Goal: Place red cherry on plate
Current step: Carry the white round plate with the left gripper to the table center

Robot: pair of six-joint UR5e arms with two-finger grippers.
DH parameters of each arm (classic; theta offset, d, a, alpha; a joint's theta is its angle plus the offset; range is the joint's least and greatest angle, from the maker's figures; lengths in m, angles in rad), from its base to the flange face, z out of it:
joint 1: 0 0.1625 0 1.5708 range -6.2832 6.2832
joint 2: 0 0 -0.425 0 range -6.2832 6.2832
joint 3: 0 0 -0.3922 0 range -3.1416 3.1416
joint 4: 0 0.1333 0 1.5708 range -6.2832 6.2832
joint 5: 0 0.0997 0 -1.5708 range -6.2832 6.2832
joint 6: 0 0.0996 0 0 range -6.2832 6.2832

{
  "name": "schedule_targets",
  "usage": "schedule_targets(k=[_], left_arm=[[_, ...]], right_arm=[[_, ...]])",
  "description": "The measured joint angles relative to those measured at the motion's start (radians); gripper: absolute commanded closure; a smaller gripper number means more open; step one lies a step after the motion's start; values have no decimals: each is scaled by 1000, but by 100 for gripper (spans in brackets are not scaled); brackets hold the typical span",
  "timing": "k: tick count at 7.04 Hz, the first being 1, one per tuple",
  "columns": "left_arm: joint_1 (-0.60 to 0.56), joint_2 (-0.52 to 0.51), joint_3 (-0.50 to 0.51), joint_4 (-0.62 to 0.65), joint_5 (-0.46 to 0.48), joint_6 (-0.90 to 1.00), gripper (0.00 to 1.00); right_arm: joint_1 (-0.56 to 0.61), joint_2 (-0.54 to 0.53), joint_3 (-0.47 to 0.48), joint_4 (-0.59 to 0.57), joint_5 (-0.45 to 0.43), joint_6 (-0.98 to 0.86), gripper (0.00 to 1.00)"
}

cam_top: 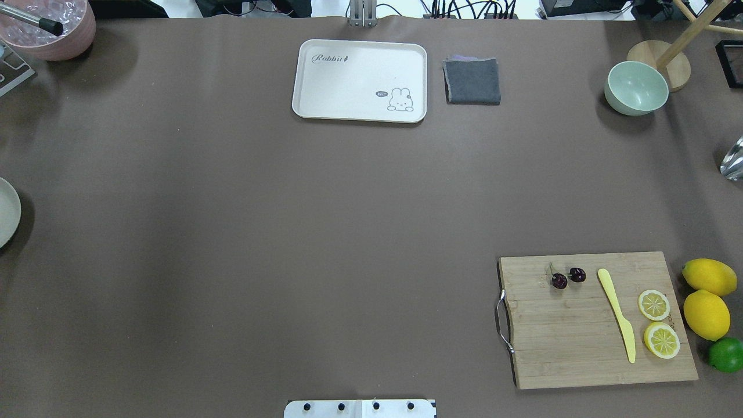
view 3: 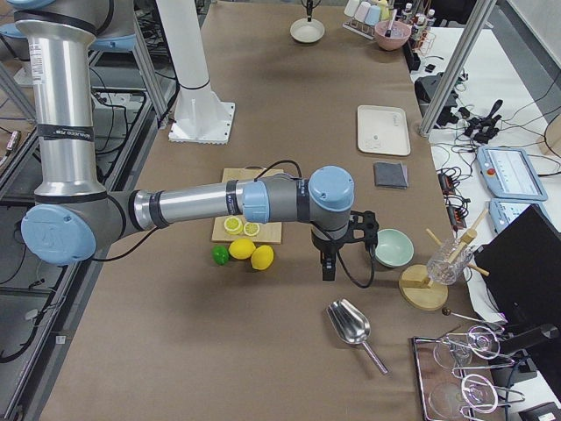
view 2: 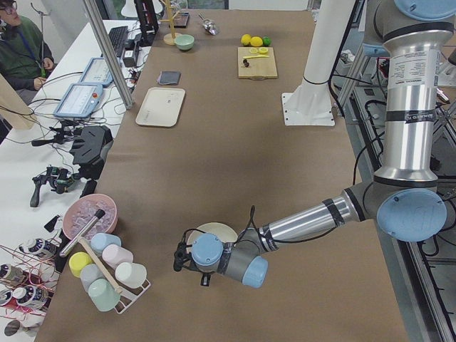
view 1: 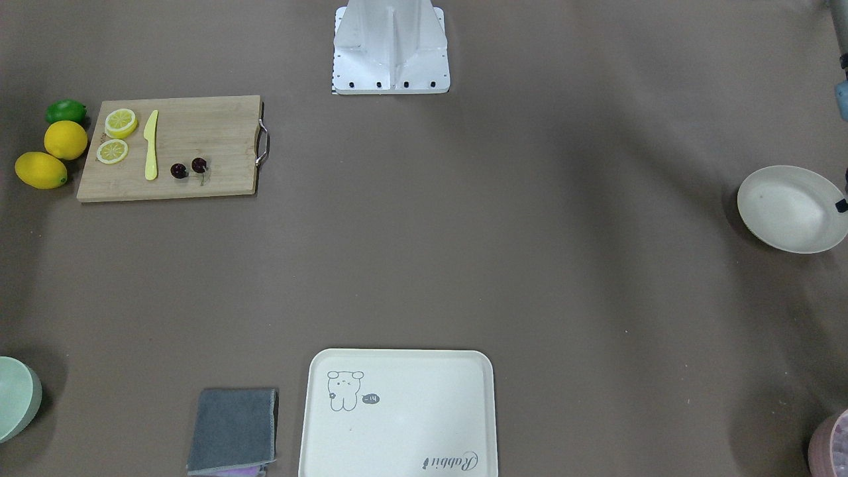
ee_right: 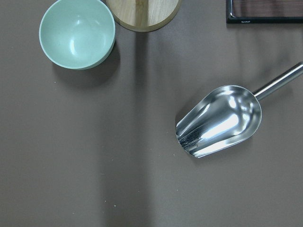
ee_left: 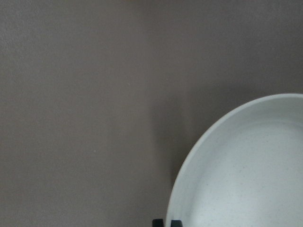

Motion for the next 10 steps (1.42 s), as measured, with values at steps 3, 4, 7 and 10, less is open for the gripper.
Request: schedule_targets(k=[3, 4, 7, 10], left_arm=[[-10, -75, -98, 101, -75, -131, 100], [-5, -92, -159, 107, -84, -240, 100], [190, -126, -446, 105, -31, -716, 100], [585, -285, -576, 116, 294, -1185, 100]], right_arm=[[-4, -3, -6, 49, -7, -2, 0], [-14, -8, -8, 85, -8, 0, 0], [-108, 7, 19, 113, -5, 79, 0], [-168, 20, 76, 115, -1, 120, 0]])
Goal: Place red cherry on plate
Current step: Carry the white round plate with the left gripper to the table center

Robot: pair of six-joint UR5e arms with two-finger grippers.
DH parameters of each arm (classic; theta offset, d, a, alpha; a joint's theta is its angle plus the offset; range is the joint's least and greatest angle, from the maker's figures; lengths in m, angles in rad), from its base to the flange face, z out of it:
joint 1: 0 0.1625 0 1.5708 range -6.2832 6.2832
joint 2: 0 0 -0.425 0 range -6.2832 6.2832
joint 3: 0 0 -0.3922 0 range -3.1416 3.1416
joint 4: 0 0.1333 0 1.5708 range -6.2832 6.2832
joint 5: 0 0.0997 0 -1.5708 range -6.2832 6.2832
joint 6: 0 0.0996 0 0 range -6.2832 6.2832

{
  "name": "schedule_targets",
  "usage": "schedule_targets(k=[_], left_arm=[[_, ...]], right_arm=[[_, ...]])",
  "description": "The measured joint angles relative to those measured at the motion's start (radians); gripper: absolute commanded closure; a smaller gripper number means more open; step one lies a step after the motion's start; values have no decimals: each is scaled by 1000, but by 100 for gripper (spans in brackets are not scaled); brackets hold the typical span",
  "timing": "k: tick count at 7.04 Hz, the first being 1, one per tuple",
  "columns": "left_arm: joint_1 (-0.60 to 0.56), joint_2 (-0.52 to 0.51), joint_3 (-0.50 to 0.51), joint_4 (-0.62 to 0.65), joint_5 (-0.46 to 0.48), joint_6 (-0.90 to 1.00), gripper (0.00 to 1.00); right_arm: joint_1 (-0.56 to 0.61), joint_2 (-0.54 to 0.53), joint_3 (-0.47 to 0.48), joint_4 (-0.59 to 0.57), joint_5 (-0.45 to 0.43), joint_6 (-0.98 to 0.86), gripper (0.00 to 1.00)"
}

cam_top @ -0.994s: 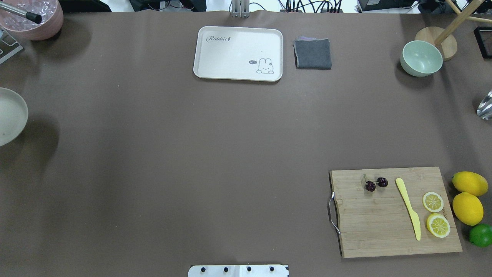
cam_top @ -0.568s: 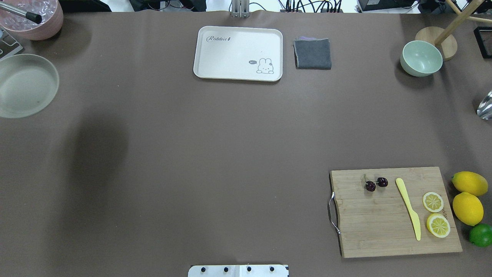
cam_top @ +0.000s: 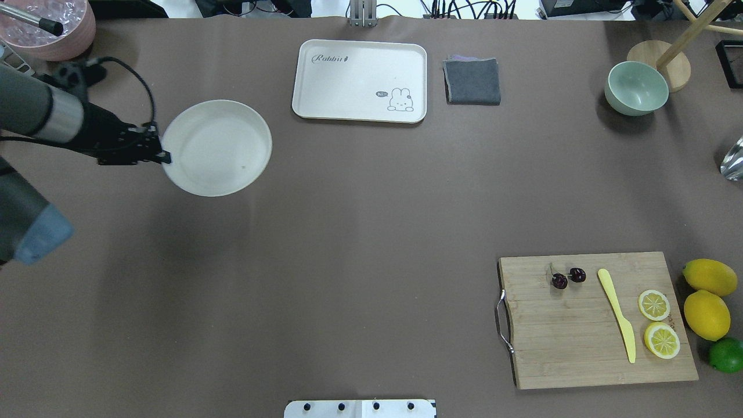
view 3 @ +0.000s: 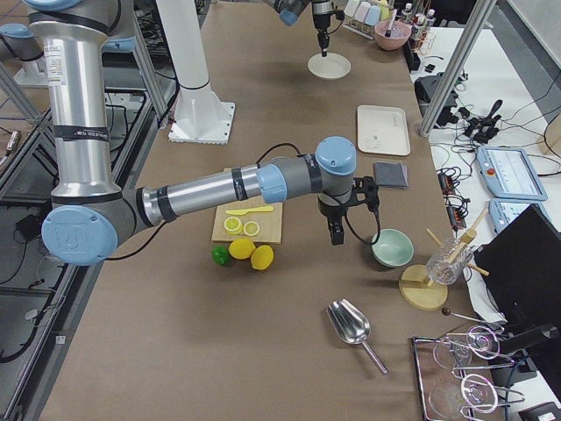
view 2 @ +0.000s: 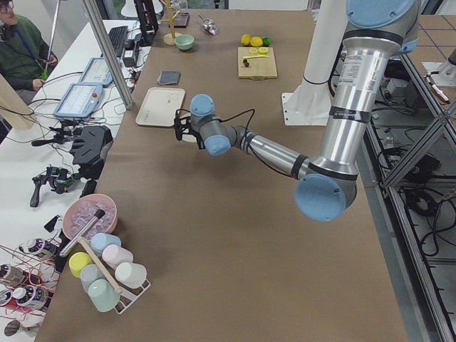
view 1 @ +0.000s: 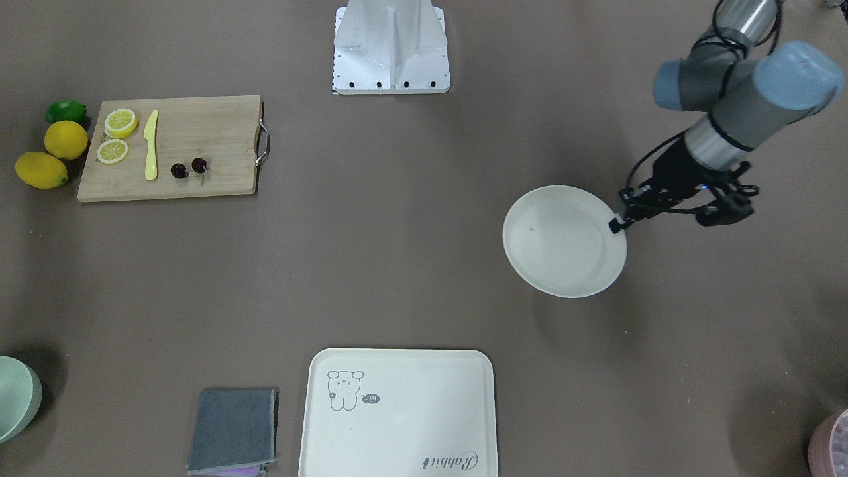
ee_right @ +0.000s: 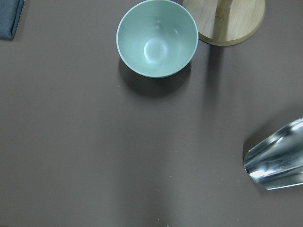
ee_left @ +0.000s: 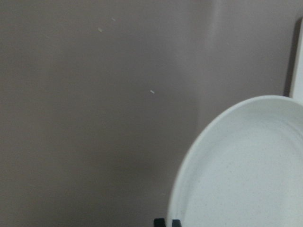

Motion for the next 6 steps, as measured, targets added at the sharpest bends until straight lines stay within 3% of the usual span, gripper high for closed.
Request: schedule_targets(k=[3, 6], left_arm=[[238, -209, 5, 151, 254, -191, 100], [396, -254, 12, 185, 431, -241, 100]], right_arm=[[-38, 0, 23, 25, 23, 4, 0], [-146, -8, 27, 129, 25, 77, 0]])
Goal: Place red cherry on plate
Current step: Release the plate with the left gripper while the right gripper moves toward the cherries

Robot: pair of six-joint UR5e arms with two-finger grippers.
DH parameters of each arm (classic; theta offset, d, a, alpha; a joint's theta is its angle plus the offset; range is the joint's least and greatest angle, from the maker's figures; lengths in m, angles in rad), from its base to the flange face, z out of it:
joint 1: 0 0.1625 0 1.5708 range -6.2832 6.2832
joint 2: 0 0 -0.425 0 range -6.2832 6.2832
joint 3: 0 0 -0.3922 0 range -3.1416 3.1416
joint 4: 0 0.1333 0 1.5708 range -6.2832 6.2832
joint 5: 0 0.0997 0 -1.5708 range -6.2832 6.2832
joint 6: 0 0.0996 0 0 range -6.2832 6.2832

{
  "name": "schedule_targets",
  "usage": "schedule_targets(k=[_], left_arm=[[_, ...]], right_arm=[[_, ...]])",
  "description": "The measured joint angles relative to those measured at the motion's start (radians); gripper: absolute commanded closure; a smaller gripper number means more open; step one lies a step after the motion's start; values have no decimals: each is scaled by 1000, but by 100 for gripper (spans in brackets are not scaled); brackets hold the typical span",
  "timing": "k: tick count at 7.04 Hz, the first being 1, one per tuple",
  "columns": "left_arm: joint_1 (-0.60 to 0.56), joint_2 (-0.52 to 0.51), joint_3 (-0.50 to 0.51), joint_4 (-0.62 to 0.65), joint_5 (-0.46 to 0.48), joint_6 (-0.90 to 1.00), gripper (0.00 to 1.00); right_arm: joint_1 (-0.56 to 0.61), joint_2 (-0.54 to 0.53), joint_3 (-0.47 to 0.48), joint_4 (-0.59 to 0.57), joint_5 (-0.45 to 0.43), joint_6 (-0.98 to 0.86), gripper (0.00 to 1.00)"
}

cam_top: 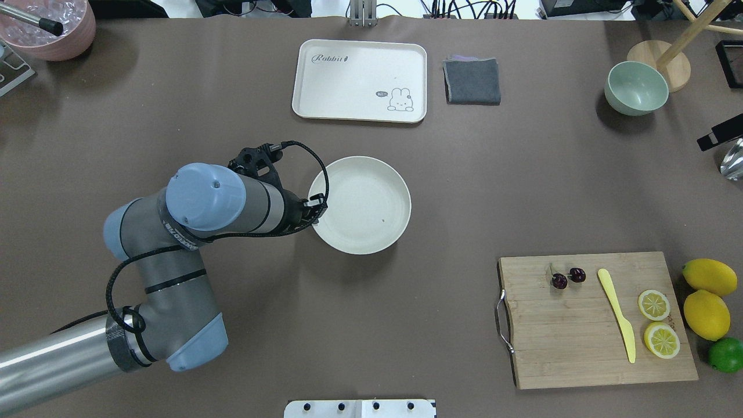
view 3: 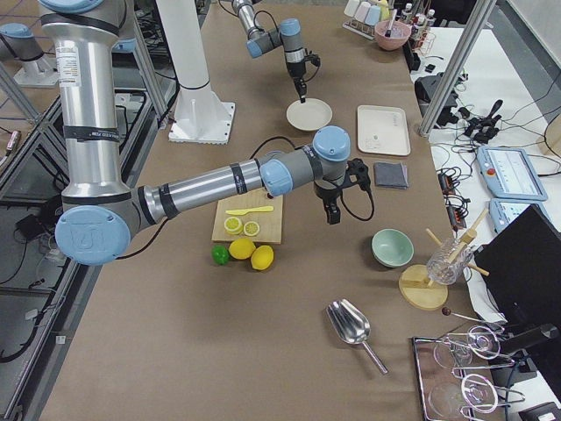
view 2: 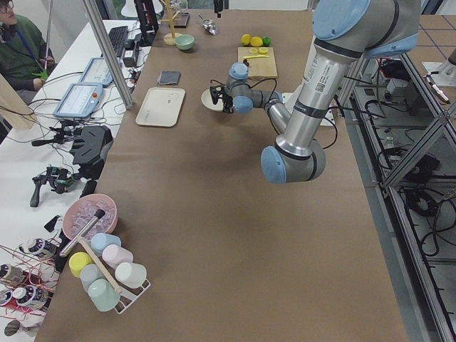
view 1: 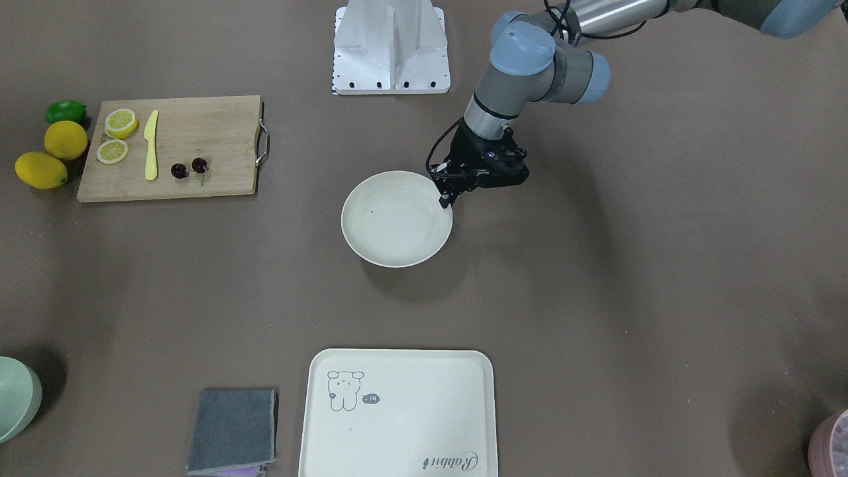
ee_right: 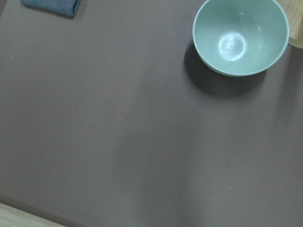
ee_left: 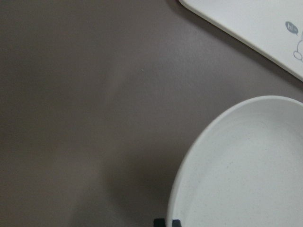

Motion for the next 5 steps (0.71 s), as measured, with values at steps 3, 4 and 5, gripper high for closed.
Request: schedule_targets(k=[3, 4, 5], left_arm=[[75, 9, -2, 3, 98, -11, 100], [80, 14, -6, 4, 104, -11, 91], [80, 20, -16, 4, 106, -12, 67]], right_arm=[[-140, -22, 4, 178, -32, 221, 0], [-199, -24, 8, 235, -67, 310, 0], [-252, -31, 19, 280, -88, 380, 0]])
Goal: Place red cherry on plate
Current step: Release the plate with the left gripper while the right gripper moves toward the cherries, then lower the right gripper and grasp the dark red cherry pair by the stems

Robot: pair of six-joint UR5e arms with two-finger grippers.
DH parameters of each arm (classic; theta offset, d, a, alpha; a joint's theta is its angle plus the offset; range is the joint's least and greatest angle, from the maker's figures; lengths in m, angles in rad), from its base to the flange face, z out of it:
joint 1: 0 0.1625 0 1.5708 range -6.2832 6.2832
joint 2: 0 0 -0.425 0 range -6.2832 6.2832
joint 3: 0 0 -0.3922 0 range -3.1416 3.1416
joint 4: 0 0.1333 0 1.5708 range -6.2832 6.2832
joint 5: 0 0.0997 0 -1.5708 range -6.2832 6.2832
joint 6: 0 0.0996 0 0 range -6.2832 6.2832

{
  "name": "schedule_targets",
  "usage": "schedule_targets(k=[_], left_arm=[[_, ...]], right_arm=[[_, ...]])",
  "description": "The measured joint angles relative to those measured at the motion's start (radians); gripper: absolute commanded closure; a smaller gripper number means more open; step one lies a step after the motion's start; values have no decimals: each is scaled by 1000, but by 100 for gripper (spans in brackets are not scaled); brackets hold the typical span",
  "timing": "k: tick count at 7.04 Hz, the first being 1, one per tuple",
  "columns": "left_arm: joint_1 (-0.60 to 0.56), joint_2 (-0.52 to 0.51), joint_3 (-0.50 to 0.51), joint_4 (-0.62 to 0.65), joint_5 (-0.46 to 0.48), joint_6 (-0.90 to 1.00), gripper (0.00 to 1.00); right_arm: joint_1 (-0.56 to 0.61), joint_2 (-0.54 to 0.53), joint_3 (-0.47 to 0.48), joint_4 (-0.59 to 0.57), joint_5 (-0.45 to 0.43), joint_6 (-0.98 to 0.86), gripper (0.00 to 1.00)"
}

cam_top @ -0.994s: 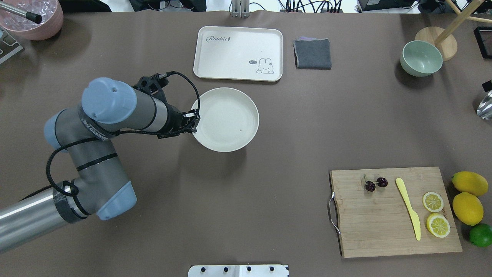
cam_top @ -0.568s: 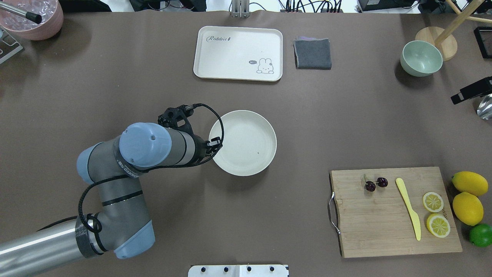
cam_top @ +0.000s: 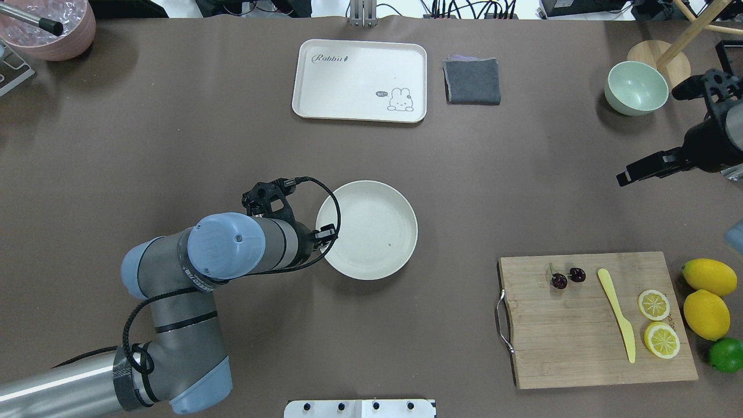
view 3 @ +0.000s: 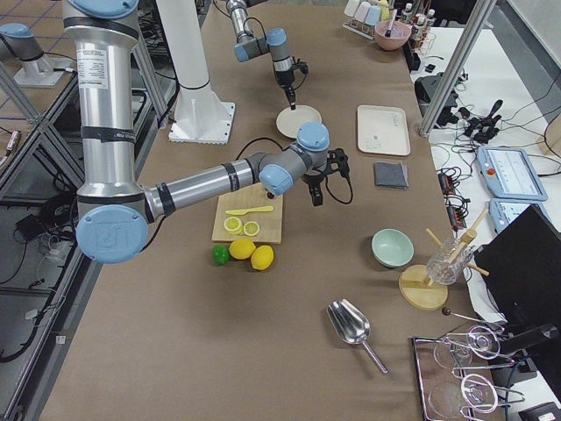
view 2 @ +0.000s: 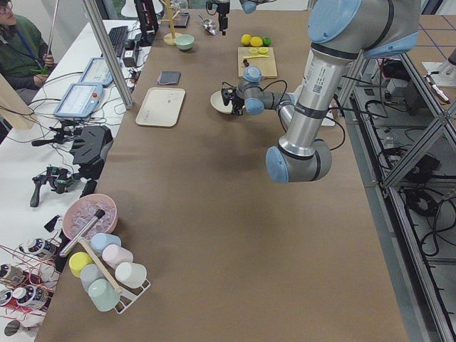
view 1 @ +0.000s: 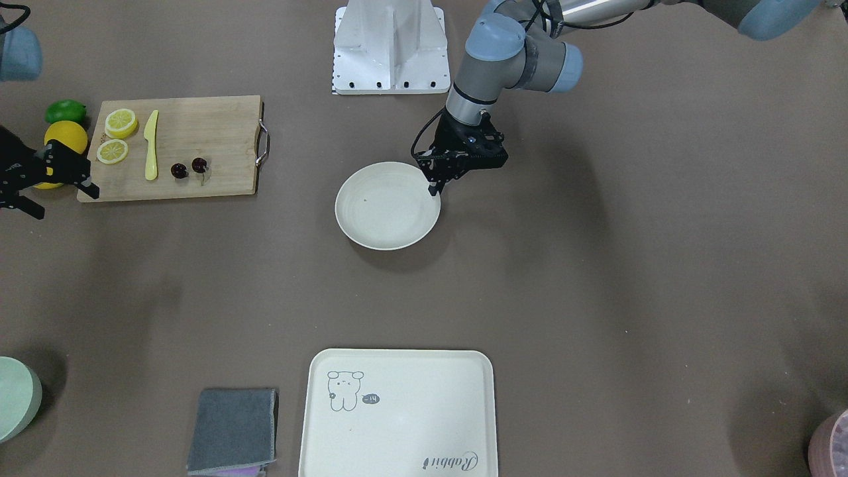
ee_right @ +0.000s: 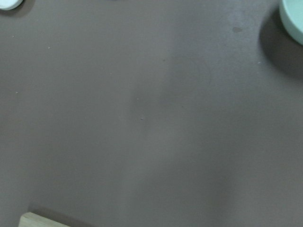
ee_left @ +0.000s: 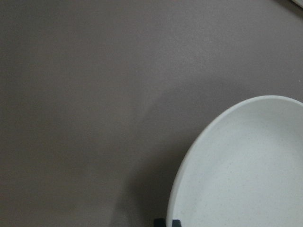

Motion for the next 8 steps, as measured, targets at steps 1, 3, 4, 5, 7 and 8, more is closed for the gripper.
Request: schedule_targets(k=[1, 3, 4, 5, 7, 8], left_arm=[[-1, 11, -14, 0, 1, 0, 48], [-9, 34, -38, 2, 1, 2, 2], [-14, 43, -43, 3, 2, 6, 2], [-23, 46, -44, 4, 3, 11, 2], [-57, 46, -50, 5, 21, 51, 2], [-65, 44, -54, 5, 40, 63, 2]], right_arm=[[-57, -14, 28, 33, -19, 55, 0], [-183, -31, 76, 58, -109, 97, 0], [-231, -33, 83, 61, -148, 97, 0], [-266, -35, 88, 63, -172, 81, 0], [-302, -59, 95, 64, -205, -37, 0], [-314, -70, 96, 64, -221, -88, 1]])
